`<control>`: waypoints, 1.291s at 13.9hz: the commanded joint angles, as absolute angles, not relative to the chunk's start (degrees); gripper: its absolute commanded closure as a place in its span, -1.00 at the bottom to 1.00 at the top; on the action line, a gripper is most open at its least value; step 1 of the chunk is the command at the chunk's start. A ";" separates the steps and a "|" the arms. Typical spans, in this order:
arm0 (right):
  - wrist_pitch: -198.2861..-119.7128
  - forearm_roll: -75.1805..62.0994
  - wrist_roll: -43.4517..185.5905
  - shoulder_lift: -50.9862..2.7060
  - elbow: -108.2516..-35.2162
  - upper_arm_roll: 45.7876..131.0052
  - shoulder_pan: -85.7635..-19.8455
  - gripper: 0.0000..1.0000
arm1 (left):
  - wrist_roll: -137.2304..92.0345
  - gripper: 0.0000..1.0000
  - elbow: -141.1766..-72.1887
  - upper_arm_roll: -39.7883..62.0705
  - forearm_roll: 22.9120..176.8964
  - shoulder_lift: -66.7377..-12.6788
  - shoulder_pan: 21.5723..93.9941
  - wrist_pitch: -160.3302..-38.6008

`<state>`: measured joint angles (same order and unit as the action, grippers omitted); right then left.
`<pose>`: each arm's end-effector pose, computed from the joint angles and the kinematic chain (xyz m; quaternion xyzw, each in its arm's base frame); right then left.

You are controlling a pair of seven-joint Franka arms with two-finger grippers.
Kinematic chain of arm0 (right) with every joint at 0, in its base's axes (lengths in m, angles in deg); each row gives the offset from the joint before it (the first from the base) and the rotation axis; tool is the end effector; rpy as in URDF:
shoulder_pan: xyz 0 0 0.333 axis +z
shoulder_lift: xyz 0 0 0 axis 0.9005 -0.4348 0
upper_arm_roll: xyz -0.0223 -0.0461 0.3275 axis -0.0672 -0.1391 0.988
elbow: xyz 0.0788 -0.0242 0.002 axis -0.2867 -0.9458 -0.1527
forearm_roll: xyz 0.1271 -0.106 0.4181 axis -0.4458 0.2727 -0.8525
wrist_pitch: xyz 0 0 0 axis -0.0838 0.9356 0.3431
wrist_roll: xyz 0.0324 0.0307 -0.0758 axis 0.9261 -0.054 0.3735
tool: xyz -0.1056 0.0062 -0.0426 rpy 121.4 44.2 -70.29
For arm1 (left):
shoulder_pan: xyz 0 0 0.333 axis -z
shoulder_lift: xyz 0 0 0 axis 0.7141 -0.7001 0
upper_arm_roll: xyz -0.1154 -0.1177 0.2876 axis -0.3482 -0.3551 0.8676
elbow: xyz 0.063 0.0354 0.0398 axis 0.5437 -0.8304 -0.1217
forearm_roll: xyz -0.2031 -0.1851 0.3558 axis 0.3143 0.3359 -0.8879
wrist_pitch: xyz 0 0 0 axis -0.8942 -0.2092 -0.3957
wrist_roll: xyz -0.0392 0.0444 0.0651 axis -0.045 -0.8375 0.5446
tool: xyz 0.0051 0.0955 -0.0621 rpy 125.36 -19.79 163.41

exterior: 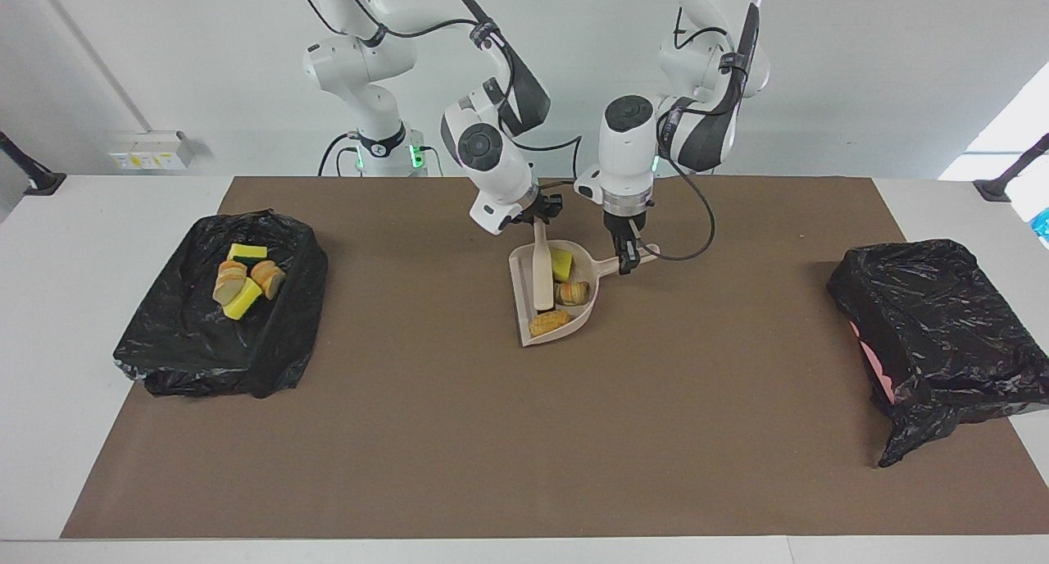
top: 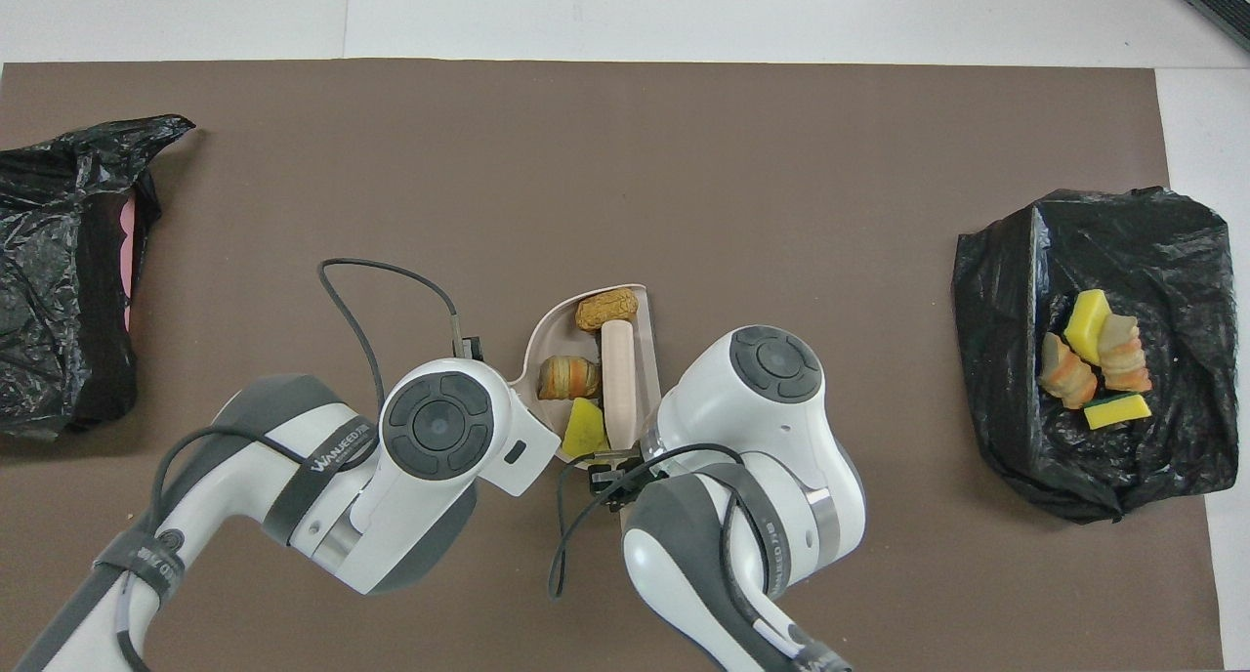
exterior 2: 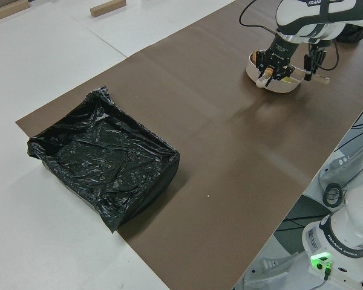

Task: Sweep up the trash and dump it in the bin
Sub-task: 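Carry the loaded dustpan with the left gripper to the black bag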

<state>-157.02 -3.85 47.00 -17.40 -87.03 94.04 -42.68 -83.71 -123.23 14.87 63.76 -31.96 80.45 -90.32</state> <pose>0.4778 0.3629 0.3259 -0.9692 -0.0312 0.1867 0.1579 0.4876 -0.3236 0.3434 -0.7254 0.6842 -0.0034 0.0754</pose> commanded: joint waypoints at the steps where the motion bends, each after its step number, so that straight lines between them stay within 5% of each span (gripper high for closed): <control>1: -150.93 -3.82 54.09 -15.04 -86.46 93.86 -46.03 1.00 | -84.62 1.00 -124.57 14.87 65.36 -31.23 79.41 -93.18; 12: -142.21 10.84 50.52 -10.04 -86.53 93.94 -49.56 1.00 | -90.68 1.00 -123.96 14.96 72.28 -32.02 74.84 -90.72; 15: -143.26 11.13 38.75 -7.05 -90.32 94.29 -48.07 1.00 | -98.31 1.00 -120.72 15.05 77.92 -32.99 70.89 -87.85; 18: -153.42 10.61 30.83 -2.93 -97.67 94.38 -43.06 1.00 | -101.58 1.00 -112.91 14.96 78.99 -34.30 66.32 -79.06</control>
